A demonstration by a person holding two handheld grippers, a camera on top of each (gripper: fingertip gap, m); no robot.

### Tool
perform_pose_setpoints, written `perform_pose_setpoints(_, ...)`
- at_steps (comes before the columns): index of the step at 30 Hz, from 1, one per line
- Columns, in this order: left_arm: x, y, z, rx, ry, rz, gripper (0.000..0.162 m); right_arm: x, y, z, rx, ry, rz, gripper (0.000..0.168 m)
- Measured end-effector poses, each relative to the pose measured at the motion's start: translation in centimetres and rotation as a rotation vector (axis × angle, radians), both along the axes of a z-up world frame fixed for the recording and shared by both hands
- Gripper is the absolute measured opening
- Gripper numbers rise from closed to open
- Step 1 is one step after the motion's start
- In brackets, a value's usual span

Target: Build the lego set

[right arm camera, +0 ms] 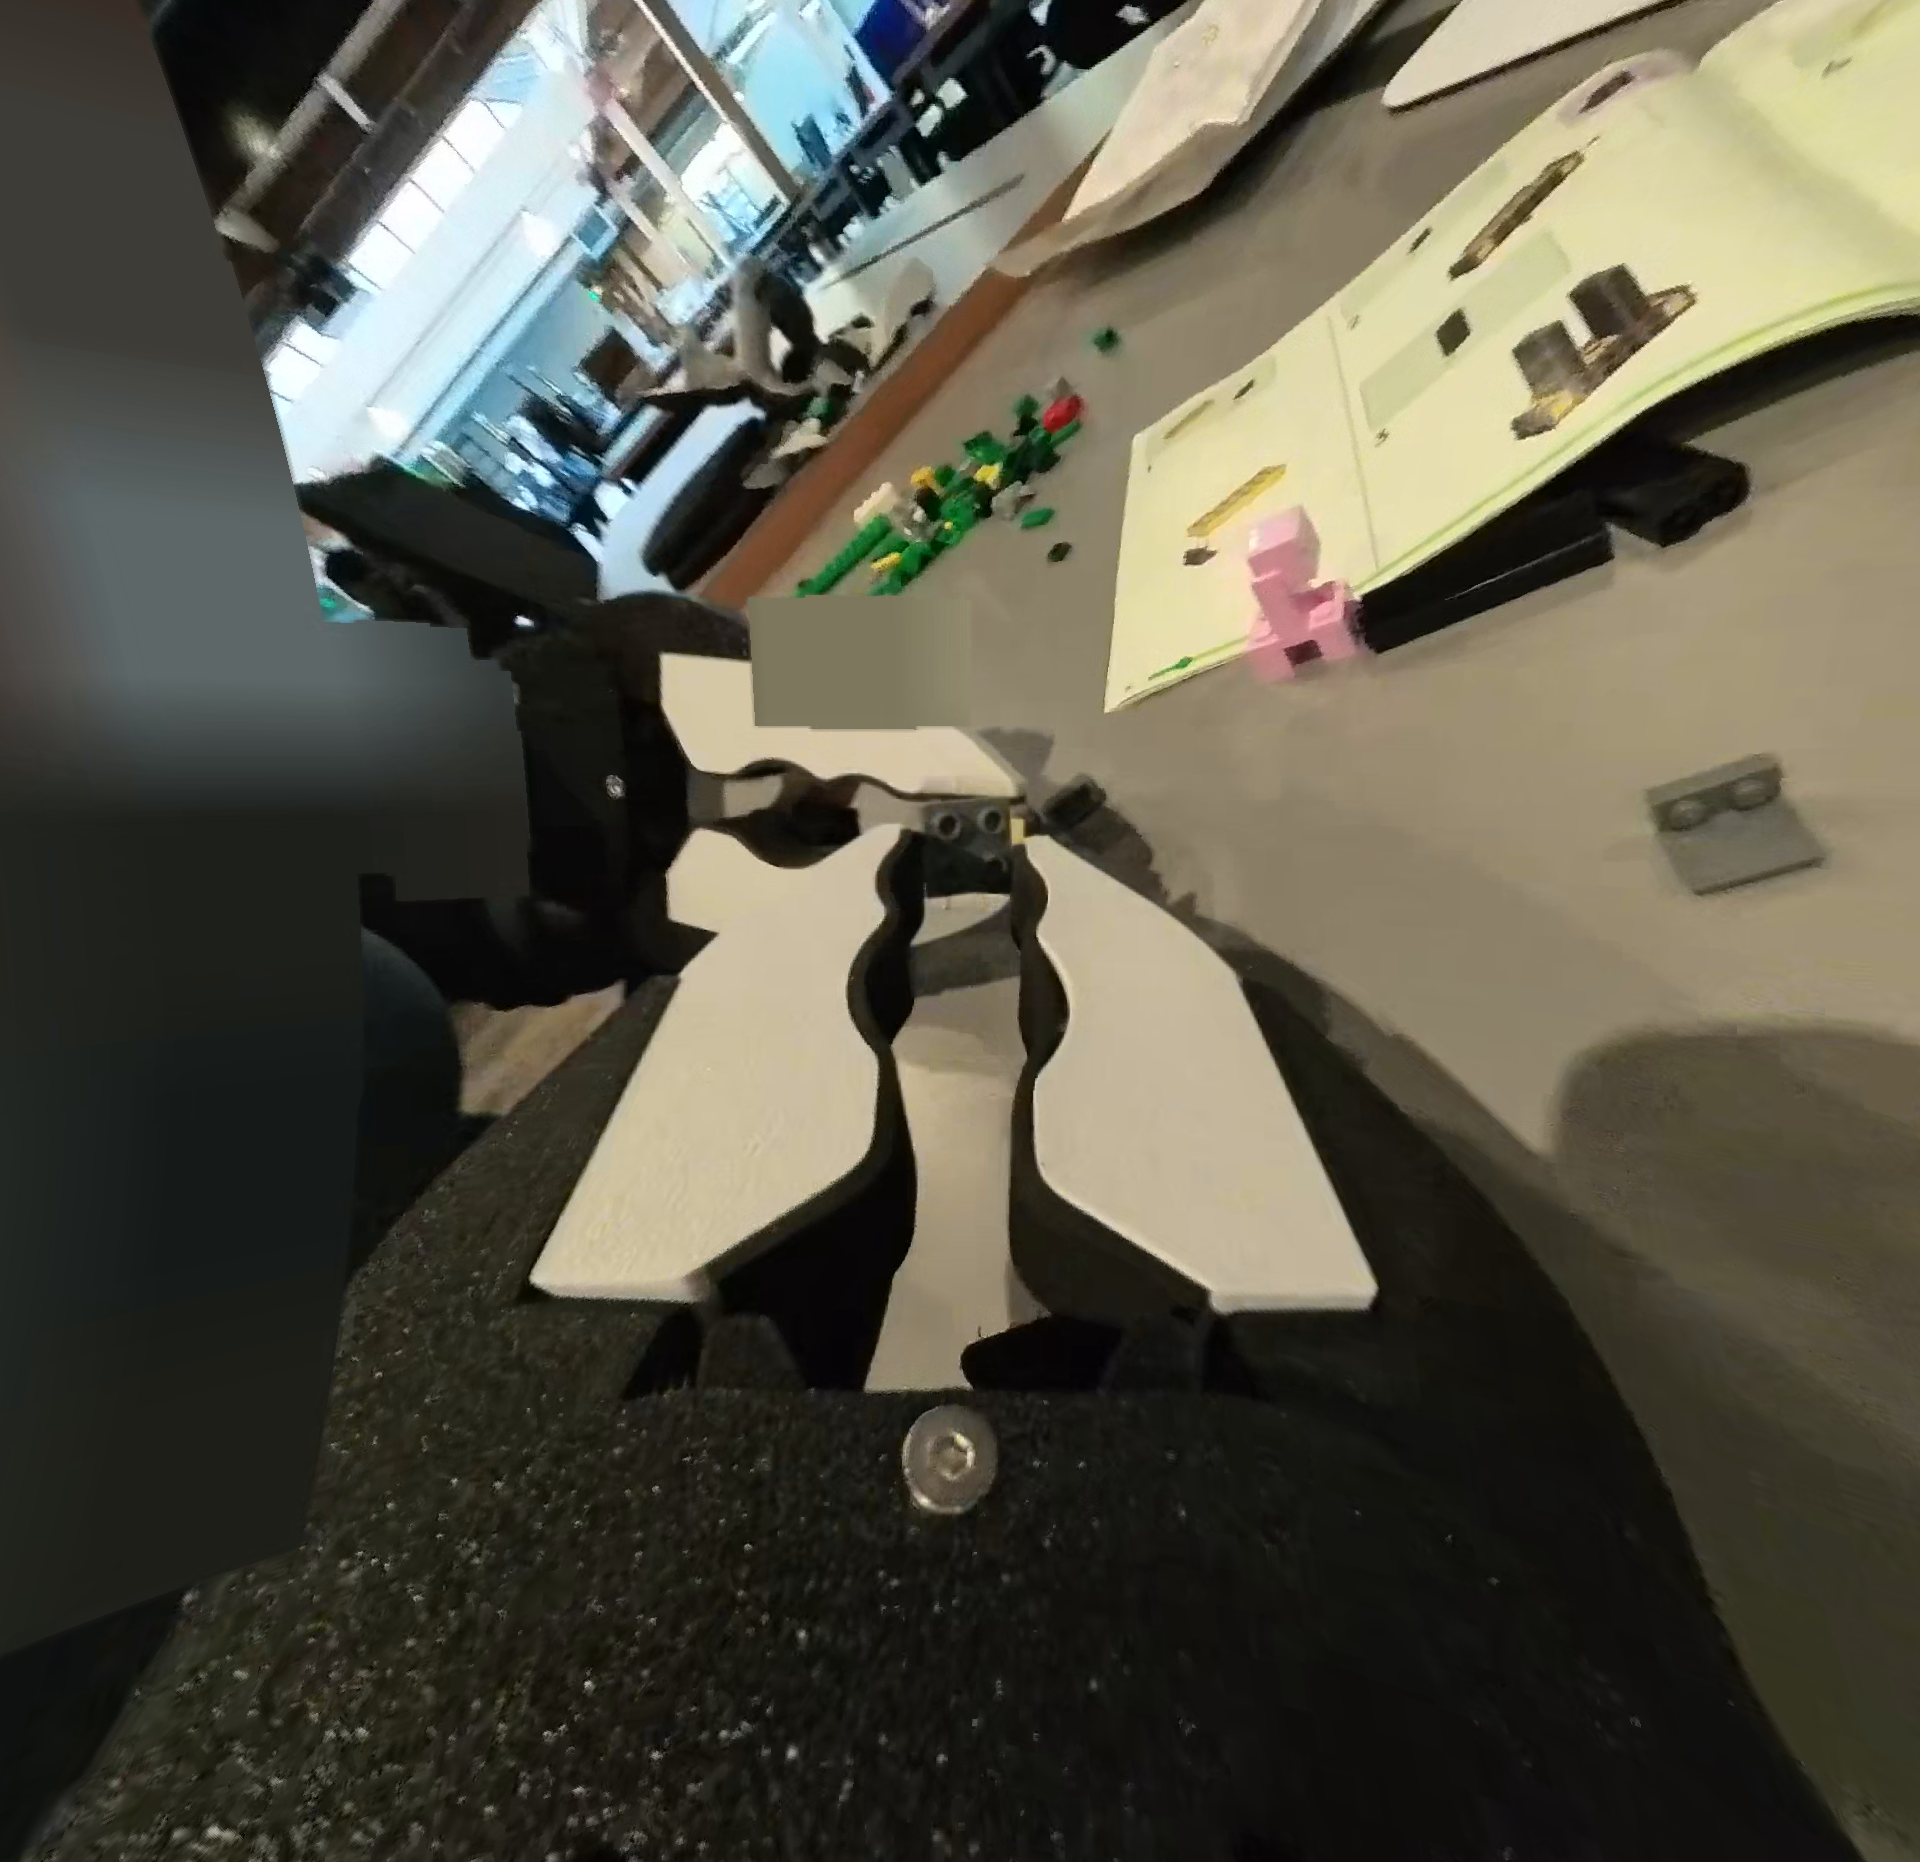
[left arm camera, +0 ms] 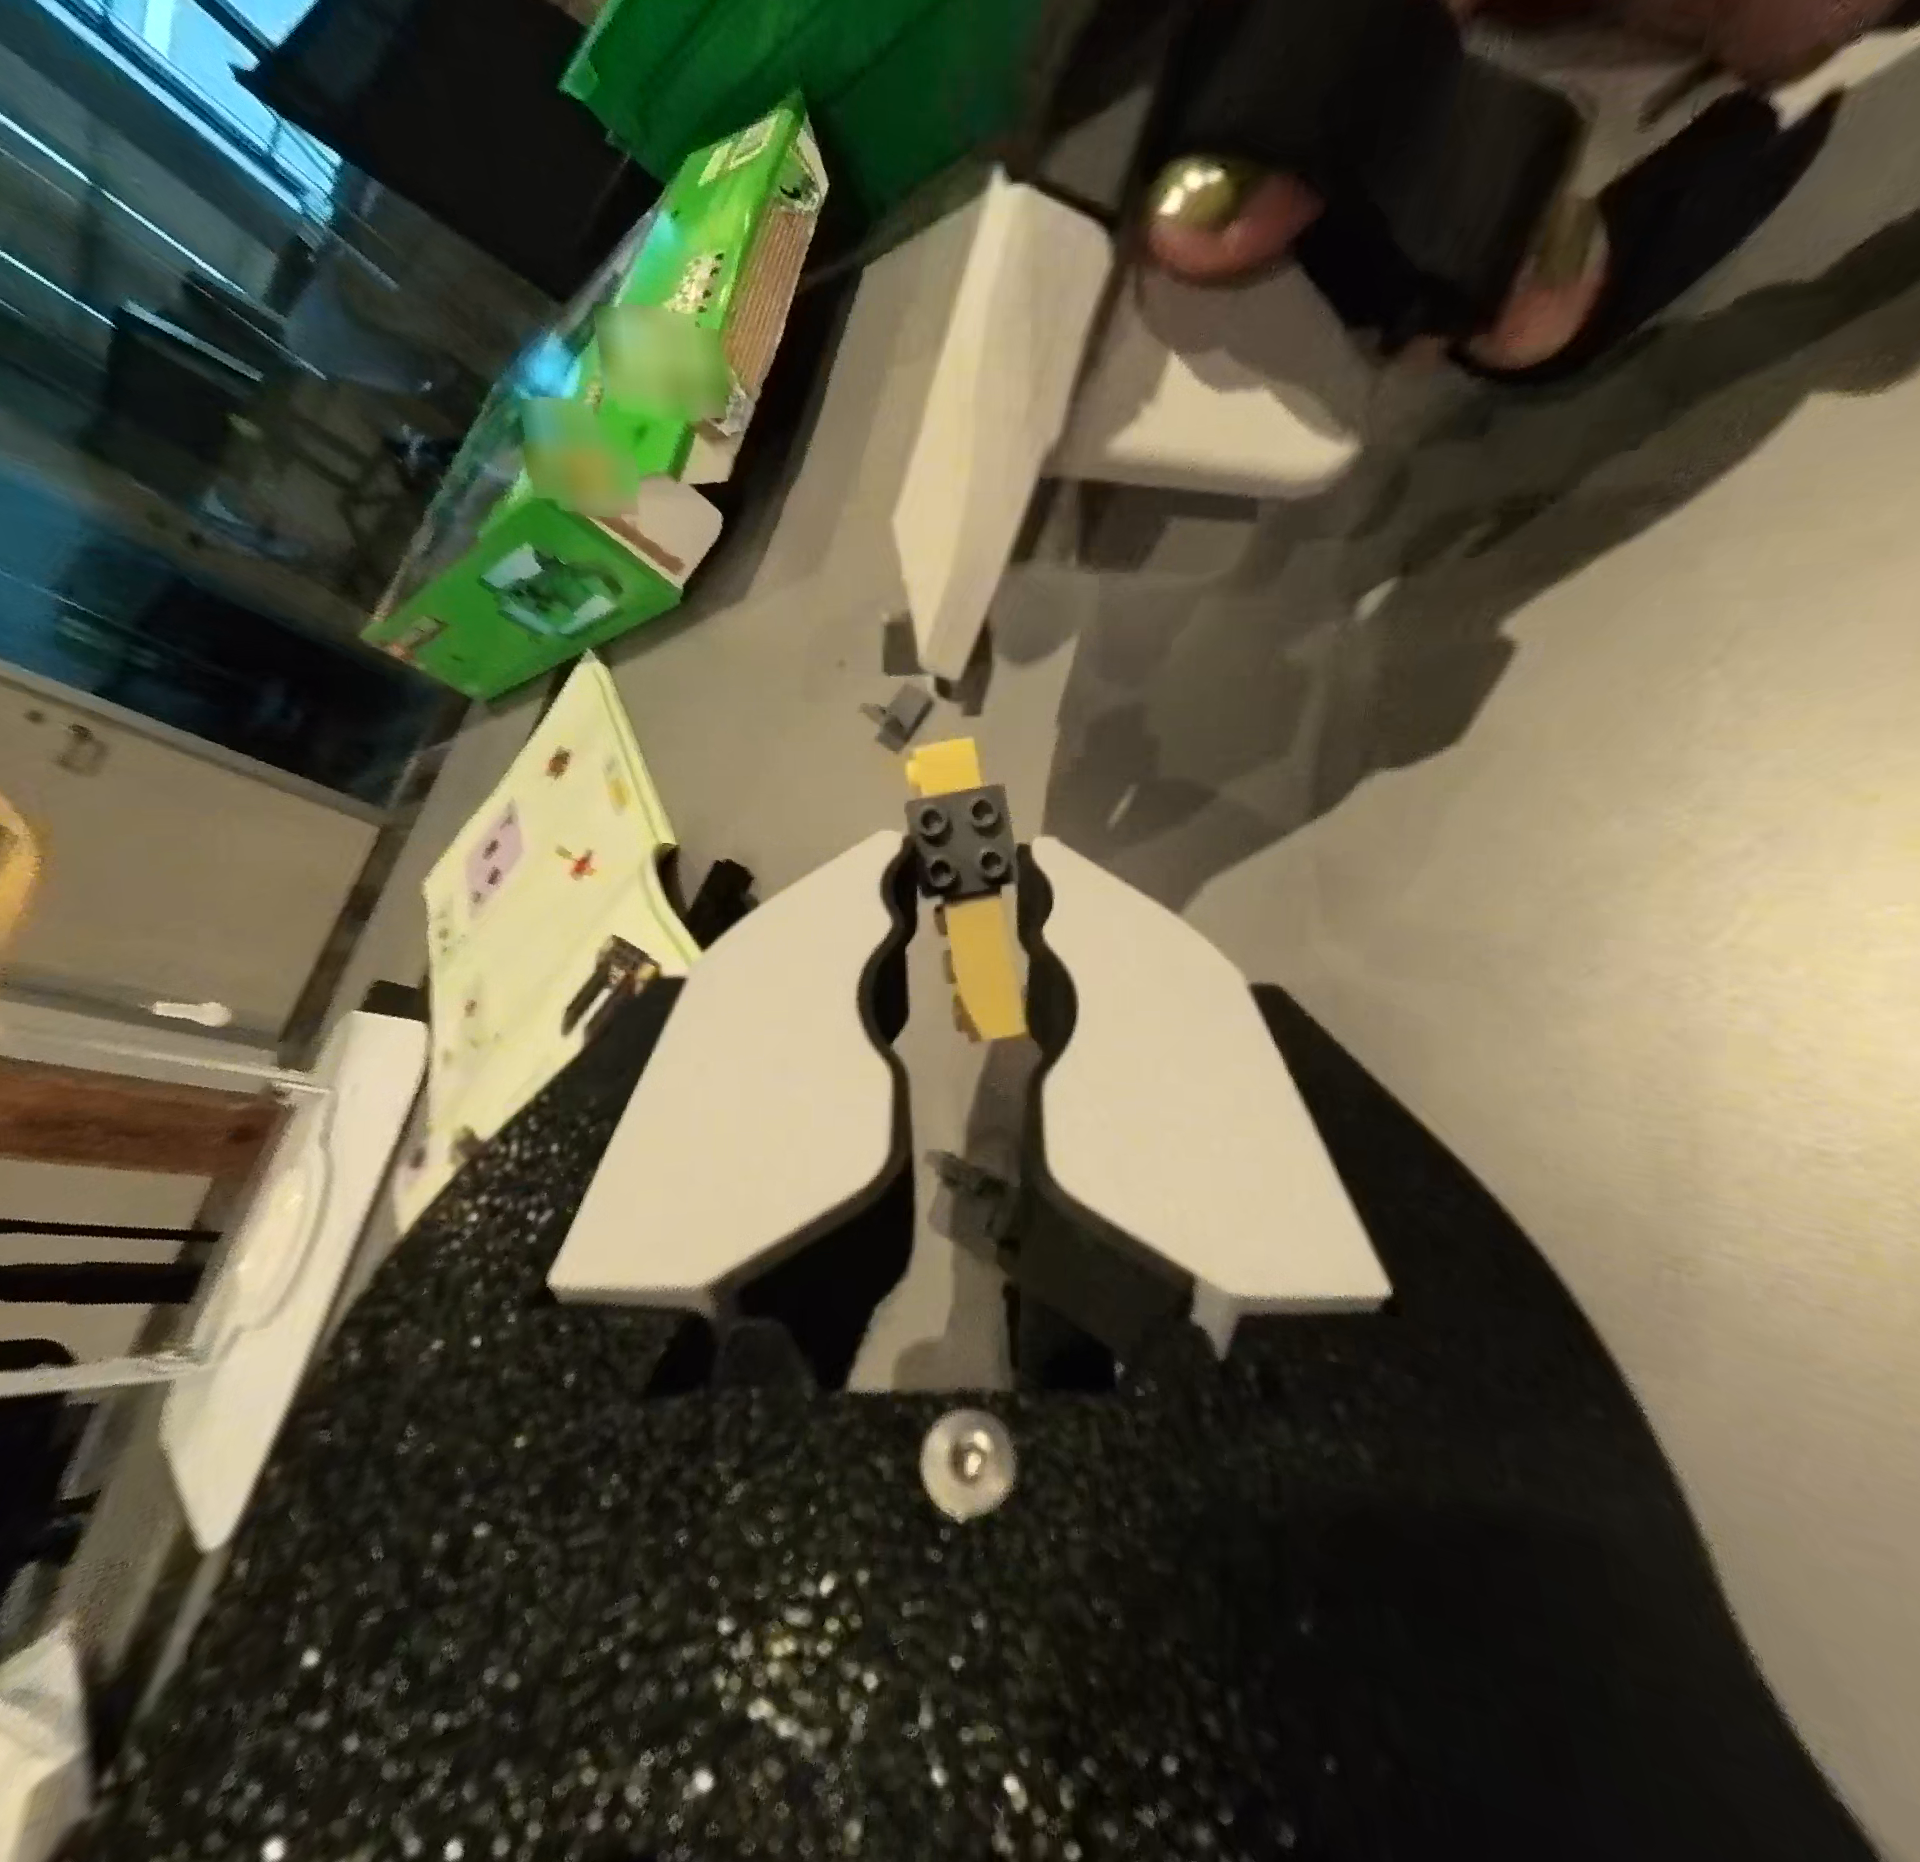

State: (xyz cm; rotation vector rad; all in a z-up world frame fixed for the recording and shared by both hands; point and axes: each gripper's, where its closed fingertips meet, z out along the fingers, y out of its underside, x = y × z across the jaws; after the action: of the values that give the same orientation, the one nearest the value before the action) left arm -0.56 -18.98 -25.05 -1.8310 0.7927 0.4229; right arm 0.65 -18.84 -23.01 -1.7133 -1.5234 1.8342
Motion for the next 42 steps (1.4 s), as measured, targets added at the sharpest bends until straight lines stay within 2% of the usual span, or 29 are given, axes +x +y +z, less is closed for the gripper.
perform_pose_setpoints(1,0.0,0.0,-0.1,-0.013,-0.025,0.001,0.017,0.0,-0.1,-0.2,0.036,0.004,-0.01,0.015)
perform_pose_setpoints(4,0.0,-0.1,-0.3,-0.029,-0.036,0.0,0.017,0.0,-0.4,-0.8,0.11,-0.009,-0.03,0.015)
perform_pose_setpoints(10,0.2,-0.1,-0.9,-0.039,0.054,-0.015,0.018,-0.1,-0.7,-1.9,0.214,-0.042,-0.057,0.015)
perform_pose_setpoints(21,0.5,-0.2,-2.5,-0.118,0.094,-0.054,0.017,0.3,-0.8,-3.6,0.237,-0.152,-0.027,0.015)
perform_pose_setpoints(27,0.0,-0.4,-3.4,-0.166,0.172,-0.055,0.017,1.0,-0.2,-4.9,0.551,-0.168,0.055,0.015)
perform_pose_setpoints(33,-0.9,-0.4,-3.4,-0.174,0.16,-0.032,0.017,2.5,-0.1,-7.0,0.9,-0.224,0.279,0.016)
perform_pose_setpoints(40,-1.1,-0.4,-3.4,-0.177,0.144,-0.027,0.018,2.8,-0.2,-7.0,0.971,-0.27,0.387,0.017)
perform_pose_setpoints(42,-1.2,-0.4,-3.3,-0.177,0.141,-0.025,0.017,3.1,-0.6,-6.9,0.956,-0.27,0.418,0.023)
